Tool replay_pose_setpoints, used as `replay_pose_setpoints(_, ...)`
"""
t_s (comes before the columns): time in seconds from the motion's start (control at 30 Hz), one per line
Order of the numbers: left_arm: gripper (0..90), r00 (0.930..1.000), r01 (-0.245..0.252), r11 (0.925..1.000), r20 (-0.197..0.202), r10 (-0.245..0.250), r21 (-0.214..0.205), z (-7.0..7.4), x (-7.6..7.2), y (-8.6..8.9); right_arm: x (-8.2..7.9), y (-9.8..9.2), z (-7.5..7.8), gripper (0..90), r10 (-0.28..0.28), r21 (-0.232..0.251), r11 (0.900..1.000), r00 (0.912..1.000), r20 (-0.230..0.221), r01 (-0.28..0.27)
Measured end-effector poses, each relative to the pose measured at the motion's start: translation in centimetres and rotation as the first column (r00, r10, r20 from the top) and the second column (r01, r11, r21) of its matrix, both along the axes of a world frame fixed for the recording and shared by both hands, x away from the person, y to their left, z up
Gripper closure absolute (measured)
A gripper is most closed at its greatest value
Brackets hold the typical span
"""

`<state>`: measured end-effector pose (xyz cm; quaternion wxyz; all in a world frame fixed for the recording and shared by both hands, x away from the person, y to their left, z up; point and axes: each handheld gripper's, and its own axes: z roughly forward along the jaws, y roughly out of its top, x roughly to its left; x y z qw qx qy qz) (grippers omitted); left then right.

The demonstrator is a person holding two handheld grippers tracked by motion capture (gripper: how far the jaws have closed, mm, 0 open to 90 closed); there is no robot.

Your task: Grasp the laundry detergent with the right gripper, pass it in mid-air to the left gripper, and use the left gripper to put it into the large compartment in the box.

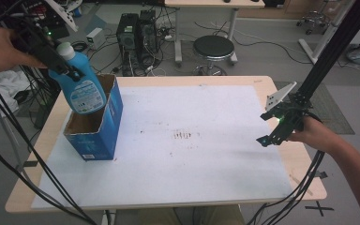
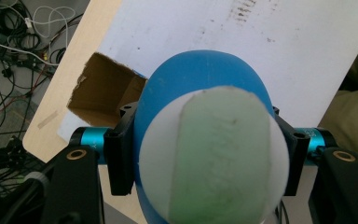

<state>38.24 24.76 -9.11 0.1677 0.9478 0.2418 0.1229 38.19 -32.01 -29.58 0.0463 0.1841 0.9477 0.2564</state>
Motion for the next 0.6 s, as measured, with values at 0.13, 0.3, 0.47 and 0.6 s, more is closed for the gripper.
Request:
replay_pose_setpoints(0.13,38.1,0.9999,-0.011,0.9999,0.007,0.011,0.002,-0.6,0.2,0.7,0.0,0.0,-0.1,0.9,-0.012,0.001,0.9999,0.9999,-0.002,0.012)
replay_pose_setpoints(0.3,38.1,0.9997,-0.022,0.9997,0.008,0.022,0.014,-1.8,0.6,1.3,0.0,0.0,-0.1,0.9,-0.015,0.001,0.9999,0.9999,-0.001,0.015)
replay_pose_setpoints(0.47,38.1,0.9998,-0.017,0.9993,-0.007,0.017,0.033,-4.0,1.3,1.4,0.0,-0.1,-0.4,0.9,-0.020,0.003,0.9998,0.9998,-0.005,0.021)
replay_pose_setpoints(0.6,38.1,0.9997,-0.008,0.9990,-0.021,0.009,0.044,-5.5,1.5,1.3,0.0,-0.1,-0.7,0.9,-0.015,0.008,0.9999,0.9998,-0.010,0.015)
